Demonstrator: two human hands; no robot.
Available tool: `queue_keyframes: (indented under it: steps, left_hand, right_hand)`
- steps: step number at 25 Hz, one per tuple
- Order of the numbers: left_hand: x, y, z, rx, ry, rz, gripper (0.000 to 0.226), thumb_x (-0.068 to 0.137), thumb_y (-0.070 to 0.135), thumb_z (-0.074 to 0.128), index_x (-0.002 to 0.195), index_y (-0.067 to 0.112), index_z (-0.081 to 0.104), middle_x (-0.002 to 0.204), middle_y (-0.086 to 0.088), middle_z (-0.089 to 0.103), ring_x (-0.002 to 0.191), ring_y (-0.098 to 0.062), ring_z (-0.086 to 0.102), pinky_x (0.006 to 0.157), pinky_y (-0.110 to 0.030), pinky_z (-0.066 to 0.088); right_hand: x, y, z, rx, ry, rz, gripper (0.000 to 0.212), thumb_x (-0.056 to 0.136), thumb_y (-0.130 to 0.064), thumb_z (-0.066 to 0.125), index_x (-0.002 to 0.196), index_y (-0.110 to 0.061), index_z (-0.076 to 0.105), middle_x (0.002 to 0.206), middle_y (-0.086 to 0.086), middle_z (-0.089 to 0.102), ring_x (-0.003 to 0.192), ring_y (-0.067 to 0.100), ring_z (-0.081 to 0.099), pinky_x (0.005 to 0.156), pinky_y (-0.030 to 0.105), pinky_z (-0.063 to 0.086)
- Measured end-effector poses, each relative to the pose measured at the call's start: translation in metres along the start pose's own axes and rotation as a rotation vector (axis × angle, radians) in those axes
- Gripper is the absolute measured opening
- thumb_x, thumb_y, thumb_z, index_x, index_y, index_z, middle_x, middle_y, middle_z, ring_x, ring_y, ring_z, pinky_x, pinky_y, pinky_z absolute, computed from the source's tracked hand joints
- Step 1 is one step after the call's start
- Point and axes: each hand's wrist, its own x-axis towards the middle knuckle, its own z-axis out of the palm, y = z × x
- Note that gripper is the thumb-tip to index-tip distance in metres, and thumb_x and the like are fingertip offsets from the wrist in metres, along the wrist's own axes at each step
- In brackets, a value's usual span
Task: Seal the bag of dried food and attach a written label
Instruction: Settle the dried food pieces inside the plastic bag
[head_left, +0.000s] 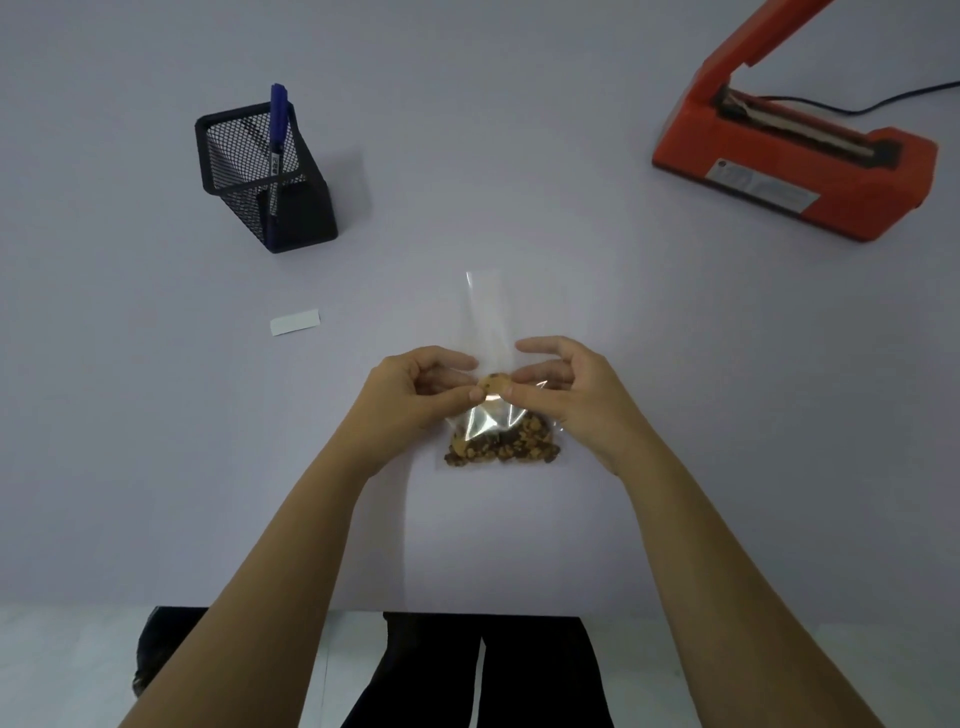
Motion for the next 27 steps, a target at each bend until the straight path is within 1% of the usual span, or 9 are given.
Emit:
queue_keyframes:
  steps: [4,8,10,13,14,16,21,24,27]
  left_hand:
    - [0.002,0.001,-0.002,0.063,0.007,0.001,0.025,0.074,0.013,0.075,0.098,0.018,0.069,0.081,-0.001,0.074,0.081,-0.017,0.07,0.078,-0.026,0.056]
    - [-0.001,0.004,-0.002,-0.017,-0.002,-0.008,0.02,0.077,0.008,0.071,0.095,0.017,0.071,0.081,-0.003,0.073,0.079,-0.013,0.069,0.074,-0.018,0.054]
    - [-0.002,0.006,0.0,-0.05,0.025,-0.032,0.016,0.078,0.009,0.07,0.092,0.017,0.072,0.082,-0.002,0.072,0.079,-0.011,0.067,0.072,-0.019,0.053]
    - [-0.001,0.009,0.002,-0.063,0.041,-0.046,0.014,0.079,0.014,0.07,0.093,0.012,0.072,0.084,-0.007,0.07,0.079,-0.015,0.065,0.077,-0.031,0.054]
    - [-0.001,0.011,0.004,-0.059,0.043,-0.046,0.016,0.078,0.016,0.071,0.093,0.01,0.071,0.083,-0.009,0.069,0.078,-0.016,0.065,0.078,-0.032,0.054]
    - [-0.001,0.013,0.006,-0.049,0.051,-0.042,0.018,0.077,0.018,0.073,0.093,0.01,0.07,0.082,-0.011,0.068,0.076,-0.016,0.065,0.077,-0.032,0.055]
    - [0.0,0.013,0.002,0.038,0.046,-0.017,0.011,0.078,0.018,0.072,0.087,0.011,0.074,0.087,-0.019,0.071,0.079,-0.025,0.066,0.076,-0.032,0.055]
    - [0.002,0.014,-0.002,0.081,0.029,-0.024,0.008,0.079,0.017,0.071,0.083,0.011,0.074,0.087,-0.02,0.07,0.078,-0.024,0.063,0.074,-0.03,0.053]
    - [0.003,0.016,-0.003,0.095,0.001,-0.015,0.006,0.077,0.017,0.07,0.077,0.012,0.073,0.085,-0.025,0.065,0.075,-0.025,0.059,0.073,-0.036,0.05]
  right_hand:
    - [0.001,0.002,-0.002,0.008,-0.033,0.021,0.048,0.069,-0.021,0.08,0.113,-0.026,0.06,0.089,-0.003,0.072,0.088,0.011,0.069,0.08,0.025,0.055]
    - [-0.001,0.003,-0.002,0.112,-0.058,0.019,0.025,0.073,-0.015,0.076,0.095,-0.023,0.069,0.086,-0.004,0.071,0.086,0.009,0.068,0.076,0.018,0.054]
    - [0.0,0.002,0.002,0.179,-0.033,0.037,0.016,0.074,-0.013,0.075,0.087,-0.021,0.072,0.085,-0.002,0.071,0.085,0.01,0.068,0.072,0.017,0.053]
    - [0.002,0.0,0.007,0.238,0.011,0.05,0.007,0.075,-0.011,0.074,0.08,-0.016,0.072,0.069,-0.007,0.069,0.065,0.004,0.063,0.064,0.019,0.05]
    - [0.003,0.0,0.009,0.242,0.017,0.043,0.005,0.076,-0.01,0.072,0.079,-0.013,0.072,0.062,-0.01,0.067,0.057,0.001,0.059,0.06,0.017,0.048]
    - [0.003,-0.001,0.009,0.231,0.016,0.031,0.004,0.077,-0.009,0.071,0.079,-0.012,0.07,0.055,-0.012,0.063,0.052,0.0,0.056,0.055,0.015,0.045]
    - [0.004,-0.001,0.004,0.202,0.032,0.085,0.002,0.075,-0.016,0.074,0.076,-0.017,0.074,0.074,-0.005,0.071,0.076,0.005,0.065,0.068,0.019,0.051]
    - [0.004,-0.001,0.001,0.164,0.01,0.08,0.004,0.075,-0.016,0.075,0.078,-0.018,0.074,0.075,-0.006,0.073,0.076,0.004,0.066,0.068,0.018,0.051]
    - [0.004,-0.005,-0.002,0.102,-0.043,0.052,0.007,0.073,-0.015,0.076,0.078,-0.02,0.075,0.078,-0.005,0.074,0.08,0.007,0.067,0.069,0.019,0.054]
